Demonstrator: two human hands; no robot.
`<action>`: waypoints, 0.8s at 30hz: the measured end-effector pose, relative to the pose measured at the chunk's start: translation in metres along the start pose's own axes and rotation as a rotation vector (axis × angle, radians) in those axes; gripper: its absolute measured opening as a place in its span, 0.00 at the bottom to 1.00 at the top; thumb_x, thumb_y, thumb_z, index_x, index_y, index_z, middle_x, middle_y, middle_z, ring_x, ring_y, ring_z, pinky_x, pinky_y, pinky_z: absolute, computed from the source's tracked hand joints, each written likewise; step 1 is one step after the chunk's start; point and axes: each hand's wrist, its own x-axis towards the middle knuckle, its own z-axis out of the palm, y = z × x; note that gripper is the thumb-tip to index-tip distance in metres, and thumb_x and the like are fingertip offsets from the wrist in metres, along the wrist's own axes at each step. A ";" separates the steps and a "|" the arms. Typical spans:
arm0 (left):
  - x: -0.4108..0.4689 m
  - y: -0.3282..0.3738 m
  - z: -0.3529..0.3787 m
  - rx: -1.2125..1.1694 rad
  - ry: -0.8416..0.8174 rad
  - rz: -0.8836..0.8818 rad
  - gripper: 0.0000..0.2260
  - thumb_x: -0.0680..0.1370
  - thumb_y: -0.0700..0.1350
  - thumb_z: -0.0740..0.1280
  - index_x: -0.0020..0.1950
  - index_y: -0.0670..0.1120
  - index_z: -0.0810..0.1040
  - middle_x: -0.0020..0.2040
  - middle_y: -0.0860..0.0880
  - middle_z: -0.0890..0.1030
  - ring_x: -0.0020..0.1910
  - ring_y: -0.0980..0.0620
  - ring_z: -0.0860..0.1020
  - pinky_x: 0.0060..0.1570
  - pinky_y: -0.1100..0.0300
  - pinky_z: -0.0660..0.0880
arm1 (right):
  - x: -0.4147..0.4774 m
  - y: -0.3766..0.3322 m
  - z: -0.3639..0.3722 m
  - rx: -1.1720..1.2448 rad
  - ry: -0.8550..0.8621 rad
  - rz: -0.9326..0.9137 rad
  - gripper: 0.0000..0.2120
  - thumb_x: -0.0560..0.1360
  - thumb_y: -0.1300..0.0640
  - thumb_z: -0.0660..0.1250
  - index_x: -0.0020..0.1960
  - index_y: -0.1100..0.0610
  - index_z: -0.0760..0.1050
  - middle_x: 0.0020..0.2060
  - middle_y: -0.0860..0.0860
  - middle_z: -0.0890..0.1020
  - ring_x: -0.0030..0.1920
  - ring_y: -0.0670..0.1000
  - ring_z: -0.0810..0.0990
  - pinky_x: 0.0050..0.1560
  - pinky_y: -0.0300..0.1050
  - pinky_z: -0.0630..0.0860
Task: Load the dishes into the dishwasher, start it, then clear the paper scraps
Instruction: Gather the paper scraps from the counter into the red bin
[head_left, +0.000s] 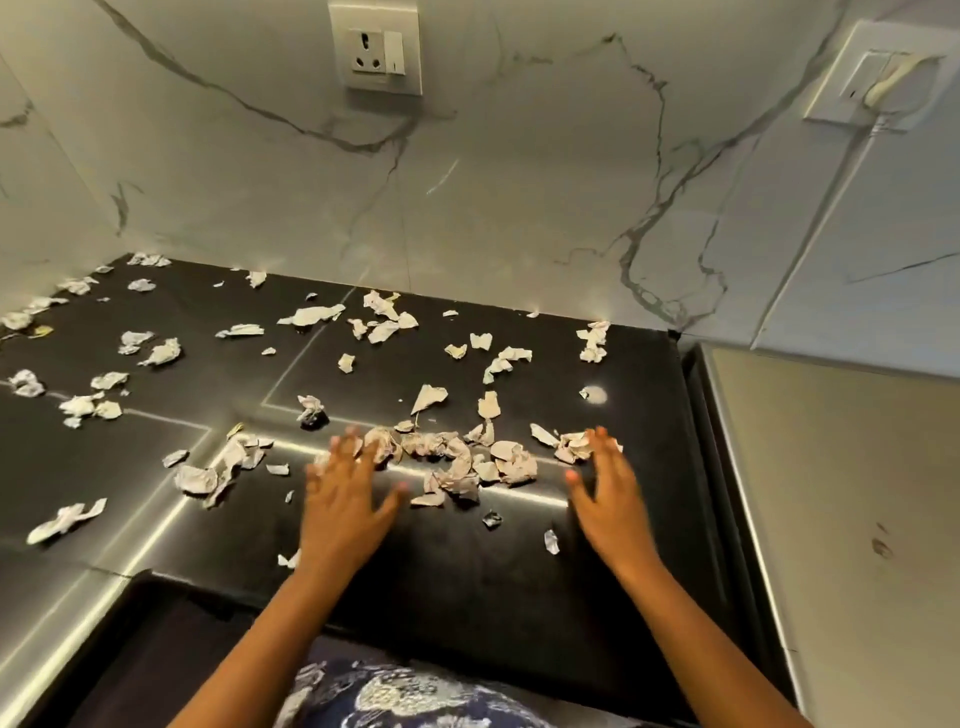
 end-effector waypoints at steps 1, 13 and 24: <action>-0.009 -0.017 -0.001 0.011 0.046 -0.061 0.39 0.73 0.71 0.46 0.78 0.50 0.51 0.79 0.45 0.46 0.77 0.46 0.42 0.72 0.47 0.39 | -0.013 0.009 -0.006 -0.063 -0.023 0.021 0.34 0.77 0.40 0.57 0.76 0.54 0.52 0.76 0.52 0.54 0.76 0.52 0.51 0.74 0.49 0.50; 0.046 0.009 0.039 0.010 -0.135 -0.175 0.38 0.76 0.68 0.44 0.77 0.47 0.38 0.78 0.41 0.41 0.77 0.44 0.40 0.72 0.41 0.40 | 0.026 -0.033 0.078 -0.498 -0.240 0.094 0.38 0.78 0.35 0.43 0.76 0.58 0.36 0.76 0.54 0.38 0.75 0.52 0.35 0.73 0.58 0.36; -0.013 -0.027 0.022 0.079 -0.192 -0.137 0.49 0.64 0.78 0.35 0.76 0.50 0.37 0.78 0.43 0.39 0.76 0.44 0.37 0.72 0.41 0.40 | -0.012 -0.034 0.064 -0.448 -0.416 -0.217 0.39 0.71 0.30 0.35 0.75 0.48 0.31 0.73 0.45 0.31 0.73 0.46 0.30 0.73 0.57 0.34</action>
